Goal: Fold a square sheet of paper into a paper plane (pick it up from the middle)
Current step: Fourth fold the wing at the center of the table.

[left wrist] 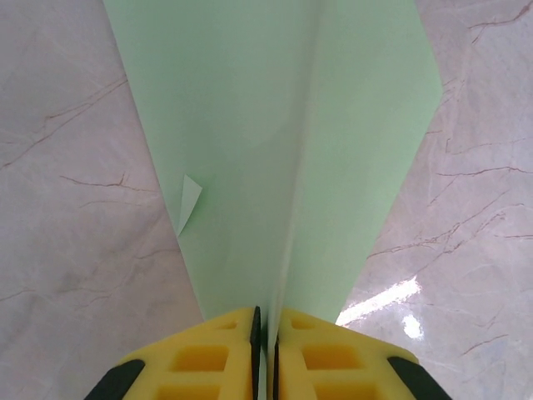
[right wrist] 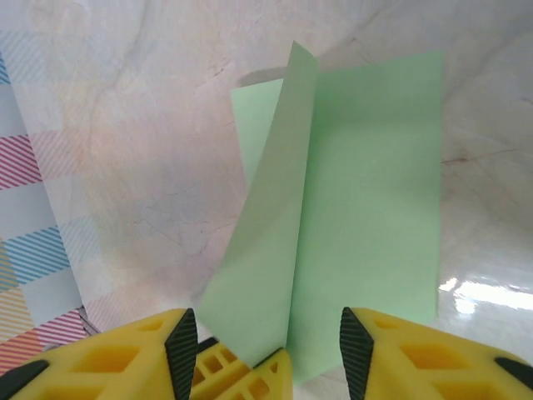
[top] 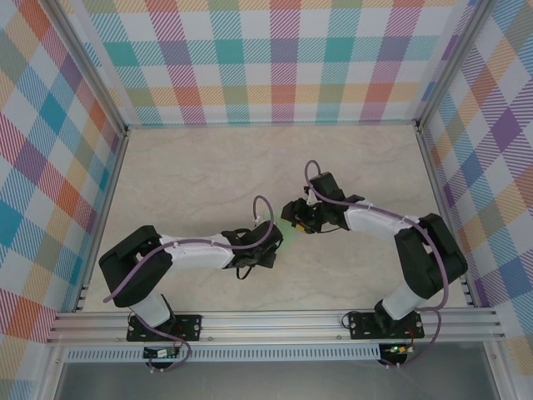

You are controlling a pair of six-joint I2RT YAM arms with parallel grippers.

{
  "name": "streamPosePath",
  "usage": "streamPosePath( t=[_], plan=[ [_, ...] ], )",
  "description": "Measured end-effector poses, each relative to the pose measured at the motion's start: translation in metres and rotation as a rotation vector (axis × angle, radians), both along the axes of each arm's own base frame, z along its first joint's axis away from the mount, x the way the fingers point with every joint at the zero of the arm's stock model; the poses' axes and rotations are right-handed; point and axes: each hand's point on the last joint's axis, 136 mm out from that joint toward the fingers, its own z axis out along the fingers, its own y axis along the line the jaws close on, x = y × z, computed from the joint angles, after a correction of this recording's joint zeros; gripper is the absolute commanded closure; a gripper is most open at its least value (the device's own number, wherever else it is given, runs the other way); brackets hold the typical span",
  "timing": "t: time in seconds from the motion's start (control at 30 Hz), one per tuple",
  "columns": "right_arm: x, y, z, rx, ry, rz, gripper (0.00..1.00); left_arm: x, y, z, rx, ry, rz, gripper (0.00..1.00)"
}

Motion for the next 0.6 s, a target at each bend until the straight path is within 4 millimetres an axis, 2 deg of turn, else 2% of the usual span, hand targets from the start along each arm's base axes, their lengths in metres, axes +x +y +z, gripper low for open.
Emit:
streamPosePath(
  t=[0.17, 0.43, 0.6],
  plan=[
    [-0.010, -0.017, 0.001, -0.029, -0.011, -0.033, 0.47, 0.000, -0.002, 0.000, -0.020, 0.023, -0.018, 0.76],
    [-0.019, -0.025, -0.009, -0.056, 0.012, -0.040, 0.47, -0.001, -0.006, 0.001, -0.042, 0.035, -0.039, 0.80],
    [-0.021, -0.026, -0.012, -0.057, 0.018, -0.040, 0.47, -0.002, -0.007, 0.001, -0.048, 0.038, -0.050, 0.77]
  ],
)
